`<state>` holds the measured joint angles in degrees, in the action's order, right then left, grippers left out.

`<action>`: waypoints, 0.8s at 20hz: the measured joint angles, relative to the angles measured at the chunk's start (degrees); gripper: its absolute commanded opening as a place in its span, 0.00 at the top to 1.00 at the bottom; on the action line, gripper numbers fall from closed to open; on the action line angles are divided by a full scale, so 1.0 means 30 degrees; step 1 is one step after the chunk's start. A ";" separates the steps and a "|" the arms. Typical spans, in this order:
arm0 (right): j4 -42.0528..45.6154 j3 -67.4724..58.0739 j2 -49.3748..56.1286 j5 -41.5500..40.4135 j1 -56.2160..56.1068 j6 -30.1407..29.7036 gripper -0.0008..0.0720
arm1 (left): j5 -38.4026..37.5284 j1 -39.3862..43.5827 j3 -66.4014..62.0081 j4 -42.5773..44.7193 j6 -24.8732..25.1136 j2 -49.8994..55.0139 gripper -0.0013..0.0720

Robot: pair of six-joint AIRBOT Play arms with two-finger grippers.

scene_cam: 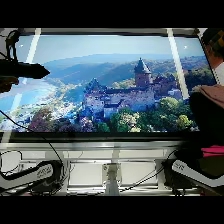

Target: Fold the clothes and pants, and hang the long-sleeved shirts on hangers.

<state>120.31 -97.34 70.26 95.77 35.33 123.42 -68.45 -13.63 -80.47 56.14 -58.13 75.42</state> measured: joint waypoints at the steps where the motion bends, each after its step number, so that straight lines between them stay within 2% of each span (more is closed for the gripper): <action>1: 0.0211 0.0022 -0.0291 0.0481 0.0080 0.0146 0.90 | 0.0007 0.0000 -0.0007 0.0000 0.0000 0.0000 0.96; 2: 0.0415 0.0029 -0.0539 0.0954 0.0146 0.0262 0.67 | 0.0007 0.0000 -0.0007 0.0000 0.0000 0.0000 0.96; 3: 0.0590 0.0036 -0.0699 0.1406 0.0204 0.0321 0.31 | 0.0007 0.0000 0.0000 0.0000 0.0000 0.0000 0.97; 4: 0.0648 0.0036 -0.0831 0.1858 0.0240 0.0364 0.06 | 0.0000 0.0000 -0.0007 0.0000 0.0000 0.0000 0.96; 5: 0.0590 0.0044 -0.0918 0.2186 0.0262 0.0372 0.03 | 0.0007 0.0000 -0.0007 0.0000 0.0000 0.0000 0.96; 14: -0.0838 0.0051 -0.1144 0.3067 0.0321 0.0495 0.03 | 0.0000 0.0000 -0.0007 0.0000 0.0000 0.0000 0.96; 16: -0.0969 0.0051 -0.1144 0.3067 0.0328 0.0488 0.06 | 0.0000 0.0000 -0.0007 0.0000 0.0000 0.0000 0.96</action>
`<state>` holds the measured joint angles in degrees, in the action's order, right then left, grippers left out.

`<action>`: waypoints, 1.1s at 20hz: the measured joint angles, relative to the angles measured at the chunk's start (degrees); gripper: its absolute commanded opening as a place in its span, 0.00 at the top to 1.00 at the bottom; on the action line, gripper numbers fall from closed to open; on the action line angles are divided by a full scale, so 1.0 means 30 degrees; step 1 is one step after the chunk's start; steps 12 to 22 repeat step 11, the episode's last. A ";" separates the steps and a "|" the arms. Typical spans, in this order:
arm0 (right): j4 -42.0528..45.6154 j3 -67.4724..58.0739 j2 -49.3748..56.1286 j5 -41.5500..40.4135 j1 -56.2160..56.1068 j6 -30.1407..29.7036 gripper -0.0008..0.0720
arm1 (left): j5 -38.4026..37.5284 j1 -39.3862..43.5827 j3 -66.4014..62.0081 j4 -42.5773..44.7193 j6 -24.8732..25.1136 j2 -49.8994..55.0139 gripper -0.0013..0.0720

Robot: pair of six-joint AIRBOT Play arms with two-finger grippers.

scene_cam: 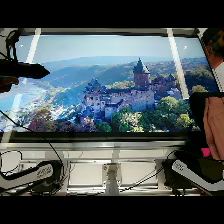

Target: Fold the clothes and pants, and hang the long-sleeved shirts on hangers.

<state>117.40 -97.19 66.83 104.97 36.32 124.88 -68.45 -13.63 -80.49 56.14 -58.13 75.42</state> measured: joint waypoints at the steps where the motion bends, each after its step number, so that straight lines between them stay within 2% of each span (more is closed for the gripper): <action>1: -0.0051 0.0000 0.0000 -0.0160 0.0000 -0.0189 0.16 | 0.0000 0.0000 0.0007 0.0007 0.0000 0.0000 0.96; 4: -0.1129 0.0000 0.0000 -0.1887 -0.0240 -0.2572 0.38 | 0.0000 0.0000 0.0007 0.0000 0.0000 0.0000 0.96; 5: -0.1705 0.0000 0.0000 -0.2579 -0.0474 -0.3570 0.40 | 0.0000 0.0000 0.0000 0.0000 0.0000 0.0000 0.97; 8: -0.3905 0.0000 0.0000 -0.4510 -0.1508 -0.5661 0.40 | 0.0000 0.0000 0.0007 0.0007 0.0000 0.0000 0.97; 11: -0.6142 0.0000 0.0000 -0.6674 -0.3067 -0.6666 0.40 | 0.0000 0.0000 0.0007 0.0000 0.0000 0.0000 0.97; 22: -0.6142 0.0000 0.0000 -0.6674 -0.3067 -0.6666 0.40 | 0.0000 0.0000 0.0007 0.0000 0.0000 0.0000 0.97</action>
